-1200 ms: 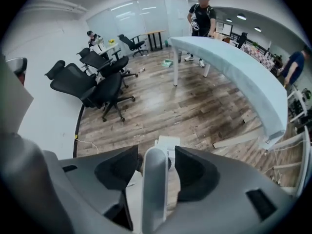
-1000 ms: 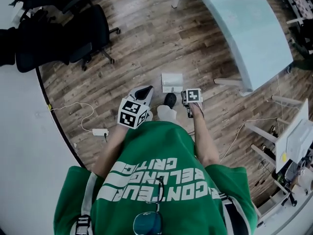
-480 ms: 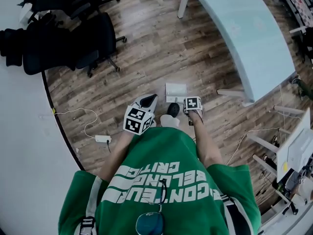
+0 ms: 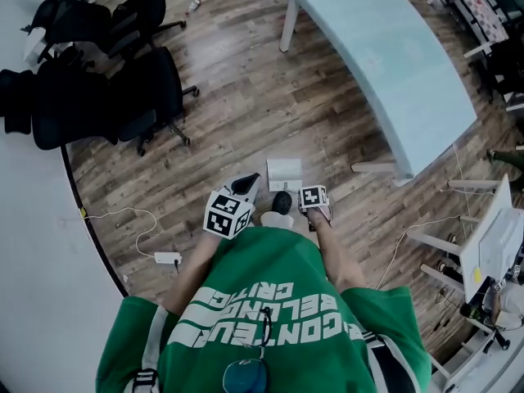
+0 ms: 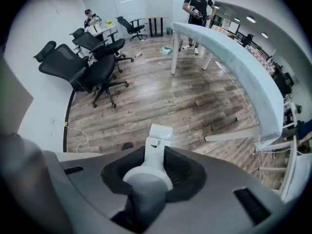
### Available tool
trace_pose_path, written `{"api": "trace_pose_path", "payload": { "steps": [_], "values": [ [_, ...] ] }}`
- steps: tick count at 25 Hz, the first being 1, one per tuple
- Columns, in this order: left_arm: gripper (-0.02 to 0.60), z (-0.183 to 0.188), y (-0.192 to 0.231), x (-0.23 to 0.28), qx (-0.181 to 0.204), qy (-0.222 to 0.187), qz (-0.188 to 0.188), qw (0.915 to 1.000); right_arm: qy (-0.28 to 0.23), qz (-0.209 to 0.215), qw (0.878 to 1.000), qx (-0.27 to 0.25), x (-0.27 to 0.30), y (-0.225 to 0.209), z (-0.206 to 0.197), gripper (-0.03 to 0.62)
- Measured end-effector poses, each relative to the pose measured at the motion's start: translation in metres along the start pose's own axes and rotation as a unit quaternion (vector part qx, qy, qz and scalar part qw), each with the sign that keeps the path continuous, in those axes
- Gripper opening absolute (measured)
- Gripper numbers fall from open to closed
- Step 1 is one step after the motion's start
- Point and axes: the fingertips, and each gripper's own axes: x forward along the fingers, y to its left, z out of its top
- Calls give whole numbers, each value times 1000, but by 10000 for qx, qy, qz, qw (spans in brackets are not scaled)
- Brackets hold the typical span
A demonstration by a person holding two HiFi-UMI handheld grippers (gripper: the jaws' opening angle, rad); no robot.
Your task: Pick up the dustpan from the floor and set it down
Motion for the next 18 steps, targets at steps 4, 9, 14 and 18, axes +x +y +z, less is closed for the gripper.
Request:
{"api": "trace_pose_path", "payload": {
  "steps": [4,9,14,18],
  "values": [
    [-6,-2,6,-3,46,31,-79,10000,-172,-178,9996,131,-21,-7,0,115],
    [-6,1,13,-9,173,15,-186,9997,-728,-131,9968,318,-66,-2,11,115],
    [-6,5,27,-13,191,-9,-240,9995,-1529,-59,9874,414,-115,3,25,115],
    [-6,13,34,-17,252,-65,-327,9991,-2164,-50,9750,501,-159,5,31,115]
  ]
}}
